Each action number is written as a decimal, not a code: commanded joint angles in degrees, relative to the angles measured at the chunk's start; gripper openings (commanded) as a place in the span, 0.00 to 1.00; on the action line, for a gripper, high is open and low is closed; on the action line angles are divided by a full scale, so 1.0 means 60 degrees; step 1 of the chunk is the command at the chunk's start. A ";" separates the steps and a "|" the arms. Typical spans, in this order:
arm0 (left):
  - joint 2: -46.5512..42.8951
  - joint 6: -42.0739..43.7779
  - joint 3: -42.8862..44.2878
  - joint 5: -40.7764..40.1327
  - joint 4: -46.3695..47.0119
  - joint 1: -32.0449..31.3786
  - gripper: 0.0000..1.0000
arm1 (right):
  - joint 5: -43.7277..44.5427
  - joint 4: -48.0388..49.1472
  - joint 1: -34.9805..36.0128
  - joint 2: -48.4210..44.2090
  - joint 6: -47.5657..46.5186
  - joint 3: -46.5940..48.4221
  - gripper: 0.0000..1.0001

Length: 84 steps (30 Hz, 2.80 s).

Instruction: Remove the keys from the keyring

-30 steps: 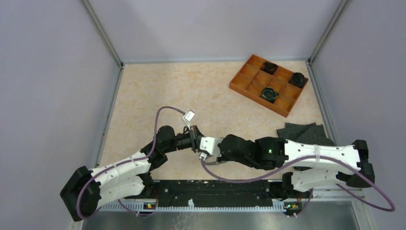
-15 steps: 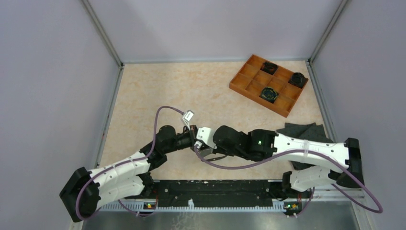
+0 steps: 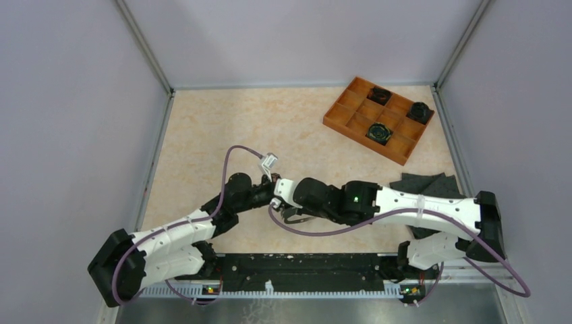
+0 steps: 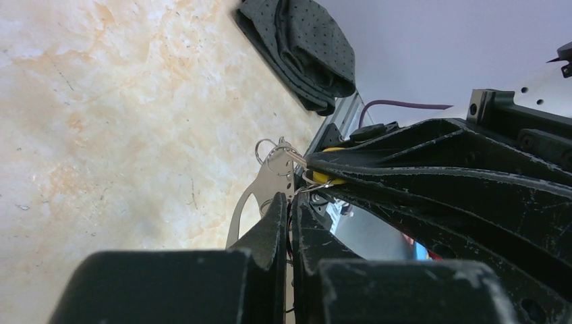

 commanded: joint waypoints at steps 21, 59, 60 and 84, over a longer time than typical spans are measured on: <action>-0.0052 -0.0146 -0.0182 -0.0665 0.0163 0.0331 0.00 | 0.1296 -0.0876 0.0886 0.1437 0.0227 0.1671 0.00; -0.0717 -0.0757 -0.1142 -0.1705 0.1962 0.0331 0.00 | -0.5234 0.1386 -0.2685 0.0107 0.3683 0.0361 0.00; -0.0712 -0.0699 -0.1153 -0.1691 0.2005 0.0331 0.00 | -0.5348 0.1425 -0.2728 0.0108 0.3748 0.0346 0.00; -0.0393 -0.0872 -0.1285 -0.1145 0.2898 0.0346 0.00 | -0.5436 0.2687 -0.2927 -0.0188 0.3209 0.0040 0.00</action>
